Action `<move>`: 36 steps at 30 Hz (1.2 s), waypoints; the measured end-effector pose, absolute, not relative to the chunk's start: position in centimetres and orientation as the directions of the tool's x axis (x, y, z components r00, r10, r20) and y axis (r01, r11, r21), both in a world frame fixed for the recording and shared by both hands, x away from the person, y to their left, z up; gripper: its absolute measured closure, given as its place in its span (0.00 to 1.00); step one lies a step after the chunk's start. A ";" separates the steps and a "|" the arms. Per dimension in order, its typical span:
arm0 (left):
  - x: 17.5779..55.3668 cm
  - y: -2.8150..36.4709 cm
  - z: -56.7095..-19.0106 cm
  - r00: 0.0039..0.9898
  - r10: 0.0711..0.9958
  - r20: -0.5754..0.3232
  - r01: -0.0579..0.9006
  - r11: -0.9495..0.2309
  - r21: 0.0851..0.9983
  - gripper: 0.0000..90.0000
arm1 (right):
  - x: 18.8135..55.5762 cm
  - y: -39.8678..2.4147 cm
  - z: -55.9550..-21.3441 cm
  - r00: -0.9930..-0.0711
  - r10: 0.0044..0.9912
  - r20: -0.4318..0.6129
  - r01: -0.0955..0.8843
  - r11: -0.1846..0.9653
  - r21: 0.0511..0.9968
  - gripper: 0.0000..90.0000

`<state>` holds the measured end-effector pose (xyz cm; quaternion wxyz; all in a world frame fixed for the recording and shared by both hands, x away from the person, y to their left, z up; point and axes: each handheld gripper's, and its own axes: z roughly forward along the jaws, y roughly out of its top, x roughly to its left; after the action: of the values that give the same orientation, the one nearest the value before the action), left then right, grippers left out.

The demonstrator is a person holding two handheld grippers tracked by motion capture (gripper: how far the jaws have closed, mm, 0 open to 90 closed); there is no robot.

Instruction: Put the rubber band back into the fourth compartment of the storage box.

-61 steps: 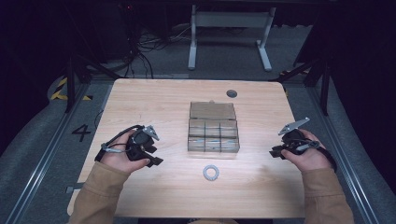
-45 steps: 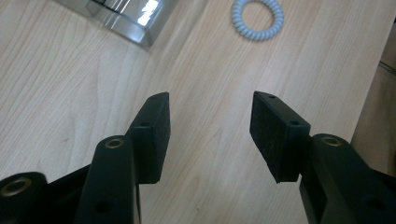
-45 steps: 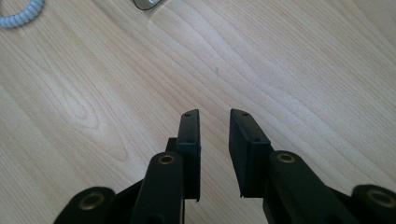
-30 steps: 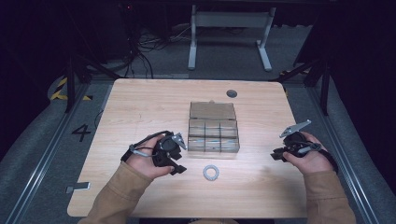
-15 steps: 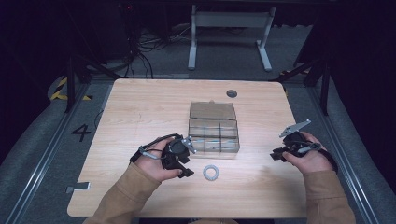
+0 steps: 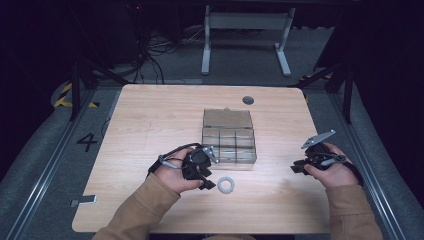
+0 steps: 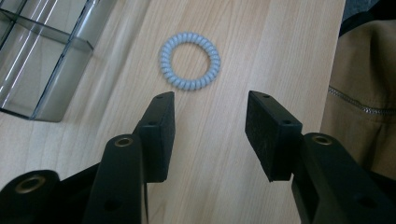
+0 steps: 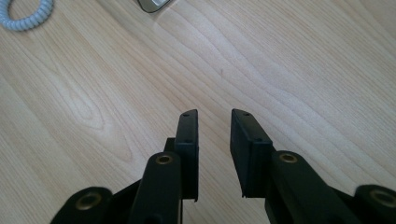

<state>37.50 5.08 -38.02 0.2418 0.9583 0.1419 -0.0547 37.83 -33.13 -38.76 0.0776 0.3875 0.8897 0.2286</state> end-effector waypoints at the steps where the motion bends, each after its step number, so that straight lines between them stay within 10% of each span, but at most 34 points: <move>1: 37.5 5.0 -38.1 0.954 0.242 -0.178 0.297 -0.843 0.449 0.60 | 37.8 -33.2 -38.8 -0.687 0.726 0.040 0.654 0.594 0.468 0.82; 36: 37.9 -0.1 -41.6 0.973 0.140 -0.186 0.205 -0.891 0.405 0.67 | 37.9 -32.8 -38.8 -0.704 0.707 0.065 0.642 0.594 0.485 0.81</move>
<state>37.87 -0.09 -41.62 0.2159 0.9694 0.0890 -0.0760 37.93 -32.76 -38.77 0.0672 0.3789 0.8903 0.2437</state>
